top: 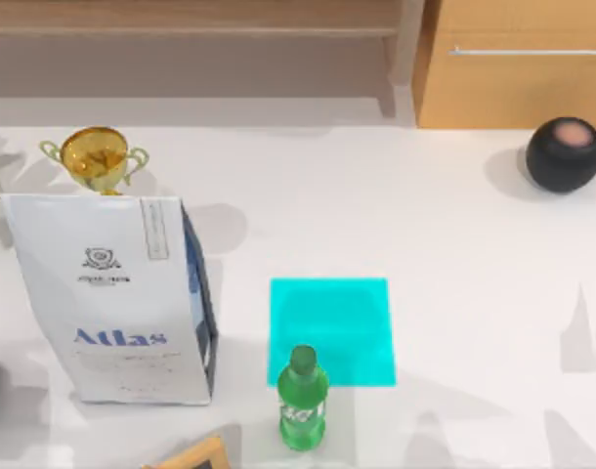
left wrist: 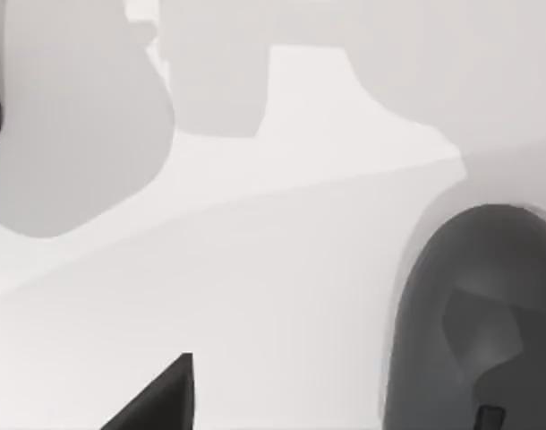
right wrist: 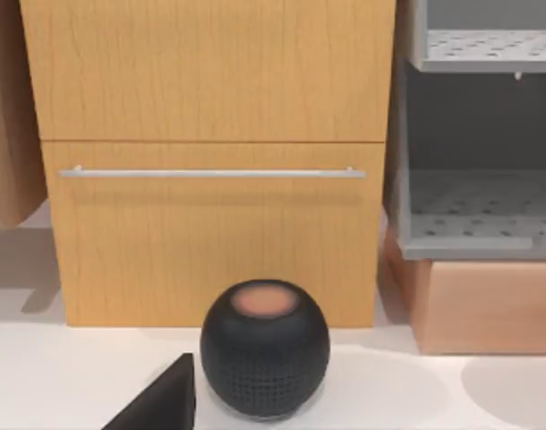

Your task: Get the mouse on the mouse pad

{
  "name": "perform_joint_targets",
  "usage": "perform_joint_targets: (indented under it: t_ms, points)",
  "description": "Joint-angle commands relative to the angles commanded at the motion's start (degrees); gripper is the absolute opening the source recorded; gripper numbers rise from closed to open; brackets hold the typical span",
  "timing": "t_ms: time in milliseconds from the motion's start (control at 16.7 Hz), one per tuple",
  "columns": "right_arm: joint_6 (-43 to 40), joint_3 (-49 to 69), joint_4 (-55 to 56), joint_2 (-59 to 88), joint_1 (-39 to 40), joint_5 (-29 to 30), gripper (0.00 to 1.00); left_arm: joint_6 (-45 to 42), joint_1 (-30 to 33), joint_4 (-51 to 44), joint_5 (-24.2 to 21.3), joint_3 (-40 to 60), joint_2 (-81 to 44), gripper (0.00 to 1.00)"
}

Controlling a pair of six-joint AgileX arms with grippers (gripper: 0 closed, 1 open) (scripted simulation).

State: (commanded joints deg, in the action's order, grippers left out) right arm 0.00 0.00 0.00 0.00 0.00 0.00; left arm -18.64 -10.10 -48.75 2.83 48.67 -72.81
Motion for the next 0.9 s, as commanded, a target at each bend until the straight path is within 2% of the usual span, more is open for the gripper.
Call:
perform_joint_targets:
  t_ms: [180, 360, 720, 900]
  points:
    - [0.00, 0.00, 0.00, 0.00, 0.00, 0.00, 1.00, -1.56, 0.10, -7.63, -1.70, 3.14, -7.79, 1.00]
    - [0.00, 0.00, 0.00, 0.00, 0.00, 0.00, 1.00, -2.40, 0.27, -11.38, -2.88, 4.55, -10.44, 1.00]
    - [0.00, 0.00, 0.00, 0.00, 0.00, 0.00, 1.00, -2.38, 0.26, -11.27, -2.85, 4.31, -10.42, 1.00]
    - [0.00, 0.00, 0.00, 0.00, 0.00, 0.00, 1.00, -2.60, 0.16, -7.31, -2.94, 1.93, -12.49, 1.00]
